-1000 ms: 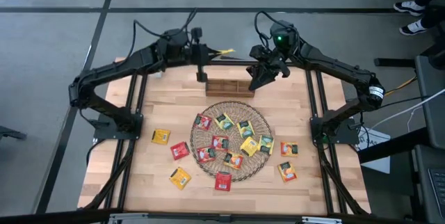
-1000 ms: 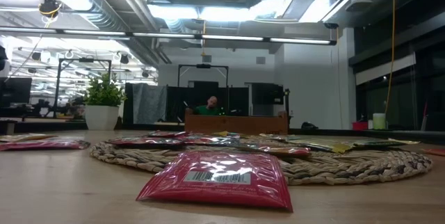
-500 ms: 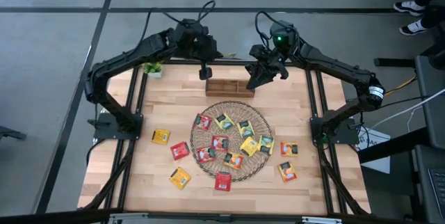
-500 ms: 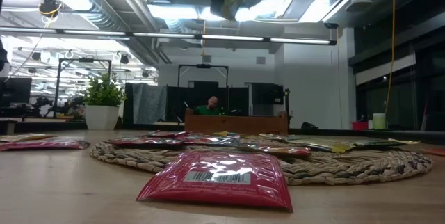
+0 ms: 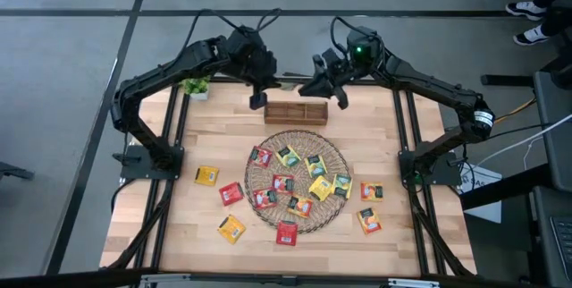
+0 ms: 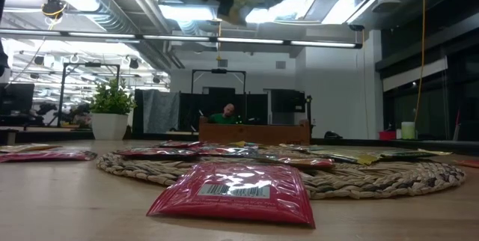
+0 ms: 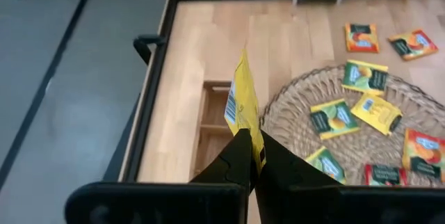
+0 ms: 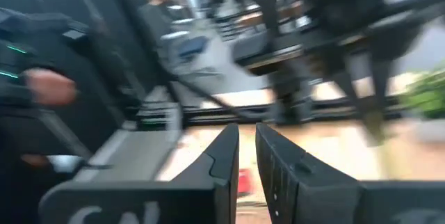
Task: Pick & Place Tea
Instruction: Put the yellow tea bag into the left of the wooden organizer
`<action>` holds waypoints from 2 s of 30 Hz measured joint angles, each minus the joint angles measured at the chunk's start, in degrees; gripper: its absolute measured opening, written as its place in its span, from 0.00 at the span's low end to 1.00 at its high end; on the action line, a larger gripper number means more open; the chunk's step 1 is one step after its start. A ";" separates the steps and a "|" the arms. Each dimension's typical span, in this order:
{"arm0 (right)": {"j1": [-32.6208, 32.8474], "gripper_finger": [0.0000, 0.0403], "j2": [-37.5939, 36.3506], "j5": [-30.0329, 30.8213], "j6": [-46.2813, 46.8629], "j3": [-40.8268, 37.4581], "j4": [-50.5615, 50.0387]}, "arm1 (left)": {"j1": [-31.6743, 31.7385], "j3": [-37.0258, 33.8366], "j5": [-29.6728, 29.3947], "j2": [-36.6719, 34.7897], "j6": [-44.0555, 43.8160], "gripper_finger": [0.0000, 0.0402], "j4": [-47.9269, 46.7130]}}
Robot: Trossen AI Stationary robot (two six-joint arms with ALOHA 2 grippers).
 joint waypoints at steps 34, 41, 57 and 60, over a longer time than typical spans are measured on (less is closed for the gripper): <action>0.30 0.49 0.07 14.86 -8.99 -0.02 -10.38 | -0.76 0.00 7.28 0.04 -3.61 0.01 2.51; 1.37 0.44 0.07 14.77 -8.99 -0.02 -10.40 | -1.00 0.00 7.06 0.04 -3.91 0.01 2.54; 1.68 0.16 0.07 14.77 -7.48 -0.02 -10.74 | -1.94 0.00 7.23 0.85 -4.66 0.01 4.63; 1.68 0.06 0.07 14.77 -7.48 -0.02 -11.49 | -2.02 0.00 7.13 1.07 -4.42 0.01 4.63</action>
